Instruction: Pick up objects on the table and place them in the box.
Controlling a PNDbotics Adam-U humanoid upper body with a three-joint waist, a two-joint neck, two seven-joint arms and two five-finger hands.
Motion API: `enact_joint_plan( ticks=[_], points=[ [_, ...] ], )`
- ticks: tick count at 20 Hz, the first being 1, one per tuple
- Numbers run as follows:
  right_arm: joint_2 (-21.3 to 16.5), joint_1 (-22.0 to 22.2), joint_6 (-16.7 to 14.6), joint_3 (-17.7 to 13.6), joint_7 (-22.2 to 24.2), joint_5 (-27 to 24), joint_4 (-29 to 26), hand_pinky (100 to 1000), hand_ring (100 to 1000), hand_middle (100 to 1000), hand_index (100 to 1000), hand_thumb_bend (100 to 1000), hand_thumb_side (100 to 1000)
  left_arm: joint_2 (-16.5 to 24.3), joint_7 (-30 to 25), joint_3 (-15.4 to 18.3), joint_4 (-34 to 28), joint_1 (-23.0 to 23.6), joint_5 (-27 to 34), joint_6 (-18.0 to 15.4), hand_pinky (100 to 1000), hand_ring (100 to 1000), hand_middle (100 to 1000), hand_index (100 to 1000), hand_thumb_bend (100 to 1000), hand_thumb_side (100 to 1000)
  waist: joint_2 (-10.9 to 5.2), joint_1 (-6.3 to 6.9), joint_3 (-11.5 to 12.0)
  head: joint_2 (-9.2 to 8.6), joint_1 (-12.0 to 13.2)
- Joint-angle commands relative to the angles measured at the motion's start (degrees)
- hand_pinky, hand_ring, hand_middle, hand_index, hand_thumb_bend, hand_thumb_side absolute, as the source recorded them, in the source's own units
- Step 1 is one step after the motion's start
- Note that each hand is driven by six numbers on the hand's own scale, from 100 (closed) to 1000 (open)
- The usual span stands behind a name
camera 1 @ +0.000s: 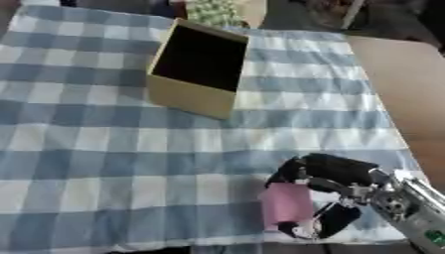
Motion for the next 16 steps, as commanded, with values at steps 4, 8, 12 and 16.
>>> enact_joint_plan(
  ticks=[4,8,12,16],
  points=[
    [-4.3,-1.8,-3.2,-1.8,0.1,-5.2,-0.9,751,548,497,683,190,381,0.6,-0.5,0.8,-0.9,-0.4,-0.4,0.2,494,573,612,762,281,930,-0.64,0.58,-0.5,0.37,0.1],
    [-7.5,-3.7,-4.8,-4.0,0.3,-8.5,-0.9,746,546,498,677,169,370,0.7,-0.7,0.8,-0.9,-0.2,-0.5,0.3,492,573,612,762,280,931,-0.81,0.59,-0.8,0.37,0.3],
    [-10.9,-7.0,-6.0,-5.6,0.0,-10.3,-0.9,732,539,494,670,135,371,0.8,-0.9,0.7,-0.9,-0.2,-0.6,0.4,490,579,612,762,279,932,-0.80,0.62,-0.8,0.37,0.2],
    [-13.6,-11.5,-7.0,-6.9,-0.6,-11.0,-0.9,716,536,494,670,112,375,0.8,-1.2,0.7,-0.9,-0.2,-0.5,0.4,489,581,612,762,276,933,-0.62,0.67,-0.7,0.37,0.3]
  ],
)
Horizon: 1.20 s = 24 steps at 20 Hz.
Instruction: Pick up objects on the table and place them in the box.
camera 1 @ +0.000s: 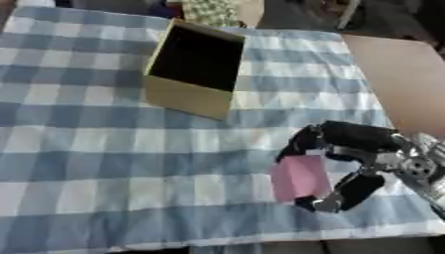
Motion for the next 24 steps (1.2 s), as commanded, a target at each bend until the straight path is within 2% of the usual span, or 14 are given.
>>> enact_joint_plan(
  ticks=[1,8,13,18,22,24],
  points=[
    [-3.8,-3.2,-0.7,-2.0,-0.6,-1.2,-0.9,715,536,495,673,107,376,0.8,-0.3,0.4,-0.9,-0.5,-0.2,0.0,489,581,613,762,276,933,-0.54,0.60,0.0,0.37,0.2],
    [-5.4,-12.9,0.6,-3.5,0.8,-4.2,-0.9,707,536,499,675,100,385,0.6,-0.6,0.2,-0.9,-1.3,-0.1,-0.1,489,582,614,762,273,933,0.15,1.16,0.9,-0.10,0.6],
    [-5.3,-19.5,3.4,-4.2,2.8,-4.9,-0.9,716,543,505,682,100,396,0.4,-0.7,0.1,-0.9,-2.5,0.1,-0.3,490,583,615,763,272,933,1.39,1.93,1.7,-2.16,1.1],
    [-5.3,-25.4,7.2,-4.3,4.7,-5.7,-0.9,719,544,503,679,100,389,-0.2,-0.8,0.1,-0.9,-3.6,0.3,-0.5,488,581,615,763,270,935,3.04,2.48,3.0,-4.51,0.4],
    [-3.5,-30.3,10.6,-4.3,6.3,-5.6,-0.8,726,548,504,680,100,390,-0.8,-0.6,0.1,-0.9,-4.3,0.5,-0.6,487,581,615,762,267,936,4.51,2.55,4.2,-6.93,-0.5],
    [-2.3,-32.6,11.5,-4.3,6.9,-5.2,0.0,728,550,506,682,100,391,-0.9,-0.5,0.1,-0.9,-4.6,0.6,-0.7,487,581,615,762,267,936,5.04,2.45,4.7,-7.58,-1.1]
  ],
)
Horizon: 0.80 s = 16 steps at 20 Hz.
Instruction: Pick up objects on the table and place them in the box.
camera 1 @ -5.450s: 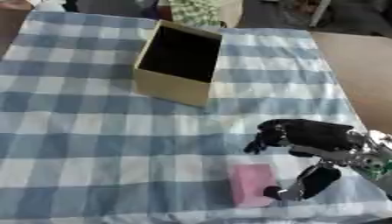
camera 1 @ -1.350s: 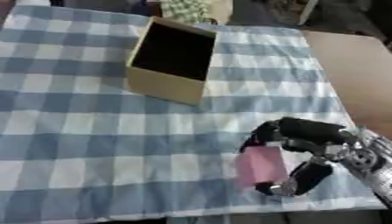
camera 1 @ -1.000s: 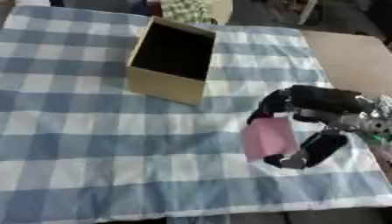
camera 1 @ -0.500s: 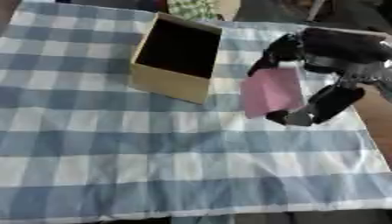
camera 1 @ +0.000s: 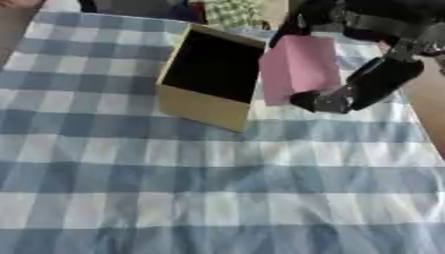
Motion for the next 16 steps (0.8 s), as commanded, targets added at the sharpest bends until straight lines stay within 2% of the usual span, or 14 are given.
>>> enact_joint_plan(
  ticks=[1,6,9,16],
  points=[
    [0.7,-3.3,1.5,-1.1,0.8,0.4,0.7,730,551,506,682,100,391,0.6,0.1,0.1,-0.9,-1.2,0.3,-0.3,487,581,615,762,266,937,-0.55,0.19,0.3,-1.66,-1.0],
    [4.3,-9.2,0.2,-0.4,1.7,3.3,7.0,733,559,513,687,100,396,0.5,0.0,-0.1,-0.9,-2.0,0.4,-0.6,487,581,615,762,266,937,0.01,-0.28,1.3,-2.11,-2.1],
    [6.8,-12.0,-1.9,0.0,1.2,6.6,13.5,749,577,513,685,100,394,0.4,-0.1,-0.2,-0.9,-2.1,0.5,-0.6,487,581,615,762,265,937,0.15,-0.39,1.7,-2.11,-2.5],
    [12.0,-16.4,-5.7,-0.4,-3.3,11.6,27.7,763,600,521,689,100,366,0.3,-0.4,-0.4,-0.9,-2.6,0.9,-0.7,487,581,616,762,263,938,0.48,-0.42,2.6,-2.04,-2.8]
  ],
)
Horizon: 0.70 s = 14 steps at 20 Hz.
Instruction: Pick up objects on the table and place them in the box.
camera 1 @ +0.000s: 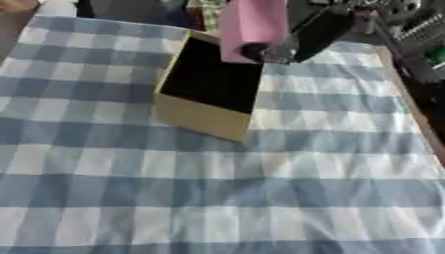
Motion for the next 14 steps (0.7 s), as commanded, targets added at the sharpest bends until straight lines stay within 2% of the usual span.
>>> enact_joint_plan(
  ticks=[1,7,14],
  points=[
    [1.3,-2.4,-1.6,-0.8,-2.8,2.4,5.4,765,603,521,688,100,368,0.4,-0.3,-0.2,-0.9,-0.8,0.5,-0.3,487,581,616,762,263,938,-0.78,0.36,0.2,-0.51,-0.3],
    [5.2,-4.5,-4.2,-0.3,-6.3,7.0,14.4,775,624,522,686,100,369,0.1,-0.7,-0.5,-0.9,-1.4,0.8,-0.4,486,580,616,762,261,939,-0.28,0.37,0.9,-0.63,-0.9],
    [7.8,-4.2,-6.5,0.0,-8.2,9.6,20.0,789,645,525,689,100,367,-0.3,-0.8,-0.6,-0.9,-1.9,1.0,-0.6,486,580,616,762,260,939,0.36,0.22,1.8,-1.05,-1.4]
  ],
)
